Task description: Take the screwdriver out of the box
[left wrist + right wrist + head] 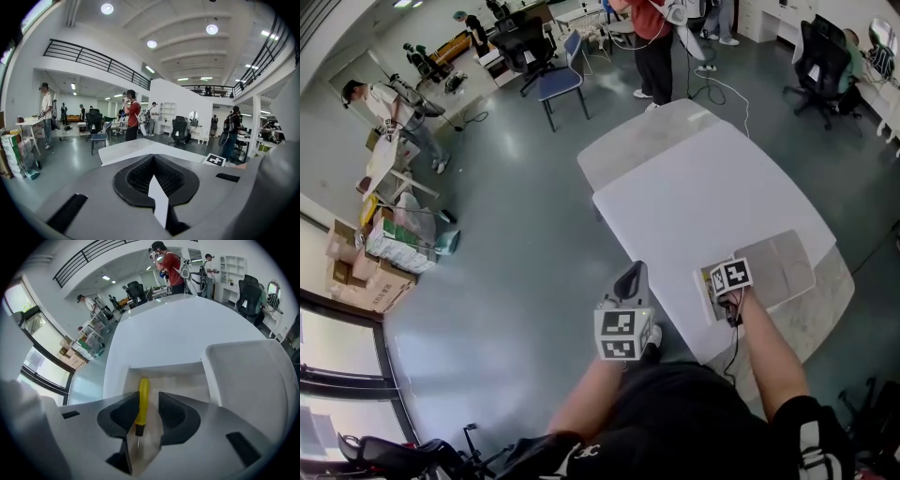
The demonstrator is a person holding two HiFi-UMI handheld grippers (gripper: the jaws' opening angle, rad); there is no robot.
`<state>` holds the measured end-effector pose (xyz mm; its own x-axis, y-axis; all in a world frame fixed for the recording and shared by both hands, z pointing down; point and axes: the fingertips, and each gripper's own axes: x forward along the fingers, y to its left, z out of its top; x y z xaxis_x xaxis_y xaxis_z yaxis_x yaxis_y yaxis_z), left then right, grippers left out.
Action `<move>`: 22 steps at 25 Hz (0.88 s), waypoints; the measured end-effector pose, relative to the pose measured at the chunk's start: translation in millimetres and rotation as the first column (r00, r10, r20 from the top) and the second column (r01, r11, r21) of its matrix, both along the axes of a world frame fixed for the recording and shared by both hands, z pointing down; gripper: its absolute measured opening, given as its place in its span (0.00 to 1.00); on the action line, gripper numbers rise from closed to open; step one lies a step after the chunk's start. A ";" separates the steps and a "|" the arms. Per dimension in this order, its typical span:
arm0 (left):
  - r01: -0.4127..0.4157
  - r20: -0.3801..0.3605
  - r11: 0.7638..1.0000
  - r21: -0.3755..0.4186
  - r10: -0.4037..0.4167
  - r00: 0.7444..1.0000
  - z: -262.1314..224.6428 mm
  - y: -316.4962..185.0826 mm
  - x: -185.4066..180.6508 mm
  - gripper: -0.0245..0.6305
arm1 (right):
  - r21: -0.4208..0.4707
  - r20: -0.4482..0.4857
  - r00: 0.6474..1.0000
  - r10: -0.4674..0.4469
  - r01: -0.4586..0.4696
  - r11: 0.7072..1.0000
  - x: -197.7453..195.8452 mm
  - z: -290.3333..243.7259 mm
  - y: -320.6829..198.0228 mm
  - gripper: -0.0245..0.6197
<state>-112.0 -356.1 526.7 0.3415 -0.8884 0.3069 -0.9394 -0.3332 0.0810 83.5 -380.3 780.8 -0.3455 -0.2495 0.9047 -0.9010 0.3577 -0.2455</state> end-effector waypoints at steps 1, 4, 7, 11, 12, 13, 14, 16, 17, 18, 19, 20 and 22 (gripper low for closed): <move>0.003 0.000 1.000 0.000 -0.003 1.000 0.0 0.1 -0.8 0.05 | -0.010 -0.005 1.000 -0.002 0.002 1.000 0.2 2.9 -0.1 0.21; 0.012 0.003 1.000 -0.001 -0.012 1.000 0.0 0.0 -5.5 0.05 | -0.030 0.011 1.000 0.019 -0.019 0.999 -2.6 7.2 -2.5 0.21; 0.022 -0.002 1.000 -0.003 -0.022 1.000 -0.5 0.8 -7.1 0.05 | -0.053 0.045 0.998 0.041 -0.038 0.998 -3.5 8.5 -3.6 0.20; 0.031 0.007 0.999 -0.008 -0.031 1.000 2.4 0.9 -6.6 0.05 | -0.067 0.071 0.996 0.047 -0.042 0.997 -1.8 9.2 -5.1 0.20; 0.032 0.005 0.999 -0.007 -0.032 0.999 1.8 0.7 -5.9 0.04 | -0.071 0.085 0.995 0.054 -0.048 0.996 -2.6 9.1 -5.4 0.20; 0.031 0.003 0.999 -0.006 -0.031 1.000 1.2 0.5 -5.2 0.05 | -0.079 0.107 0.992 0.066 -0.058 0.995 -3.8 9.1 -5.3 0.17; 0.030 0.003 1.000 -0.004 -0.030 1.000 0.9 0.7 -4.5 0.05 | -0.092 0.134 0.987 0.088 -0.076 0.993 -5.1 9.3 -4.8 0.15; 0.028 0.004 1.000 0.001 -0.028 1.000 1.0 1.7 -3.0 0.05 | -0.131 0.194 0.970 0.146 -0.122 0.984 -6.8 10.9 -3.7 0.11; 0.026 0.006 1.000 0.000 -0.026 1.000 1.9 2.7 -2.4 0.04 | -0.147 0.221 0.960 0.171 -0.141 0.979 -7.3 12.1 -3.5 0.10; 0.026 0.008 1.000 -0.002 -0.026 1.000 2.8 3.7 -2.0 0.05 | -0.159 0.243 0.951 0.191 -0.155 0.975 -7.5 13.2 -3.6 0.10; 0.025 0.010 1.000 -0.004 -0.025 1.000 3.0 4.5 -1.6 0.04 | -0.165 0.261 0.943 0.205 -0.166 0.972 -7.4 13.7 -3.9 0.10; 0.025 0.010 1.000 -0.005 -0.025 1.000 2.0 5.1 -1.0 0.05 | -0.168 0.274 0.937 0.217 -0.175 0.970 -6.9 13.6 -4.2 0.10; 0.025 0.011 1.000 -0.002 -0.025 1.000 -1.3 5.8 -0.1 0.04 | -0.166 0.285 0.931 0.229 -0.187 0.968 -5.4 11.5 -4.9 0.10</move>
